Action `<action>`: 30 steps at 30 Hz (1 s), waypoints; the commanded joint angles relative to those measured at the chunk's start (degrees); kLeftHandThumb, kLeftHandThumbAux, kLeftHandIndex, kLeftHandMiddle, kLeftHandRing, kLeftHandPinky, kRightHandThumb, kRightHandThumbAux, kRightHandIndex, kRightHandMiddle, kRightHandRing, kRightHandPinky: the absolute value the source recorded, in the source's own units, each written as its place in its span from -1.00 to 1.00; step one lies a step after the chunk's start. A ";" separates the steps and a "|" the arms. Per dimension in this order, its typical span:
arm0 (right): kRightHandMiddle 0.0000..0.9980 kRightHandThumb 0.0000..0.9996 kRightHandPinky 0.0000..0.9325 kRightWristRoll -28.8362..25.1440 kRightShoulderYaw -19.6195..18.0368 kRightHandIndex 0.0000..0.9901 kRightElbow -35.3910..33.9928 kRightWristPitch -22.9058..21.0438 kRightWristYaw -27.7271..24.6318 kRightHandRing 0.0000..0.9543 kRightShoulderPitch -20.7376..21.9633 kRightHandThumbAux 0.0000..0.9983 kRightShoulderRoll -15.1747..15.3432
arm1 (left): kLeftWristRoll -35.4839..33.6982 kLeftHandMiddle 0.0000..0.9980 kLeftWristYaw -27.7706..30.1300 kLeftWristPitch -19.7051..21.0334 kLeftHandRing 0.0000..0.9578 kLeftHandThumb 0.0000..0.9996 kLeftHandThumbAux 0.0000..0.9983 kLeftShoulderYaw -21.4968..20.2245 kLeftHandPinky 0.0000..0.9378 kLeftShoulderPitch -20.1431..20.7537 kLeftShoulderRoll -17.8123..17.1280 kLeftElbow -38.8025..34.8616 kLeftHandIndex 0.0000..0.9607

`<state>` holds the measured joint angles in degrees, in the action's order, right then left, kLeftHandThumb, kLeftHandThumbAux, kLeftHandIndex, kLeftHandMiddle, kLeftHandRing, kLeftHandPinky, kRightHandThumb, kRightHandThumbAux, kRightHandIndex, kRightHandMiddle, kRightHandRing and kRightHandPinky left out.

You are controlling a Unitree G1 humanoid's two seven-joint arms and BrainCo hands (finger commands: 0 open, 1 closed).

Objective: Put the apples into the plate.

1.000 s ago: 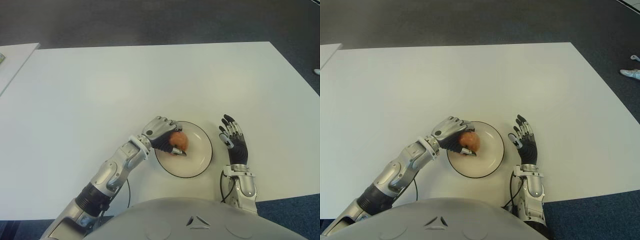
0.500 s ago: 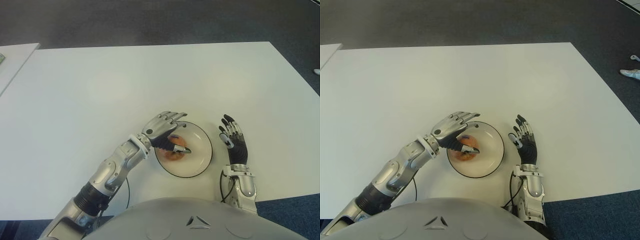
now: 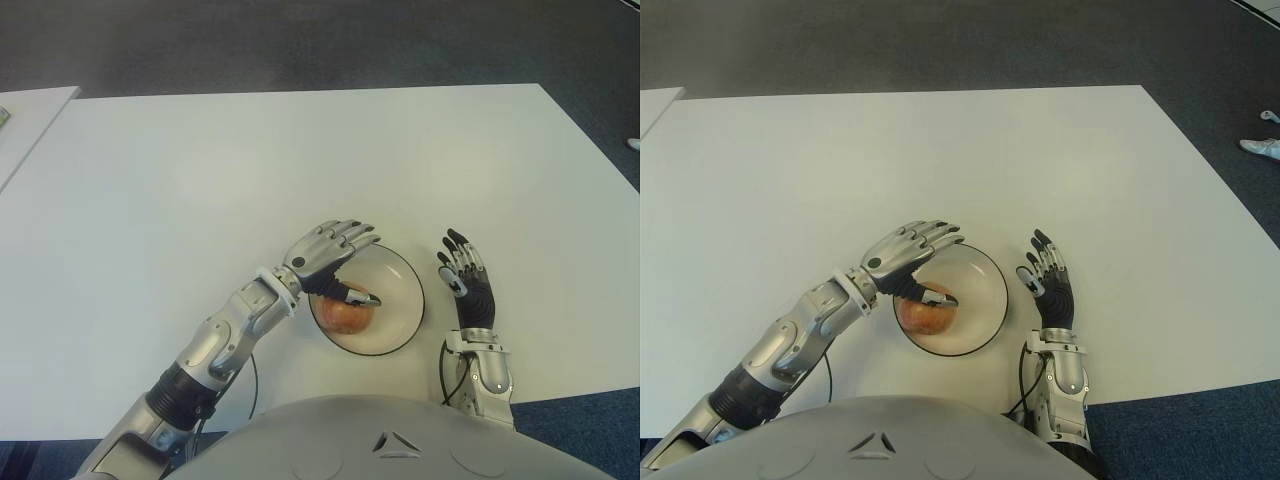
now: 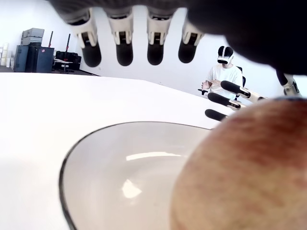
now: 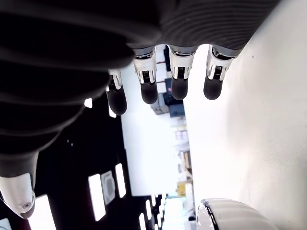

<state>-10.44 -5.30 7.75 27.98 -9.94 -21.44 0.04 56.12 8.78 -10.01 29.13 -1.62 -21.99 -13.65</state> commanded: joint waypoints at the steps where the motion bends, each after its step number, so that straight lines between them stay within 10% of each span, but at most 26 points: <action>1: -0.80 -0.53 -0.88 0.02 0.63 -0.75 3.93 -2.45 0.01 -0.91 -1.87 0.12 -1.14 | -6.28 -1.00 -4.08 1.33 -1.00 -0.58 -0.68 -3.74 -0.96 -2.15 2.95 3.28 -1.00; 19: -0.83 -0.60 -0.89 0.27 0.14 -0.80 3.47 -2.78 -0.20 -0.92 -2.58 0.16 -0.07 | -47.23 -0.52 -12.94 14.62 -0.51 -0.46 0.13 -24.15 -0.40 -21.02 27.43 -1.86 -0.44; 30: -0.79 -0.56 -0.87 0.50 0.25 -0.79 3.59 -3.30 -0.30 -0.90 -2.51 0.16 0.90 | -53.39 -0.49 -14.88 14.98 -0.45 -0.75 0.18 -27.72 -0.38 -22.26 27.92 -2.05 -0.48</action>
<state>-10.38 -5.26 8.12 28.44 -10.29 -21.58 1.16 3.18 -5.18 5.05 1.54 -24.72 4.66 -15.77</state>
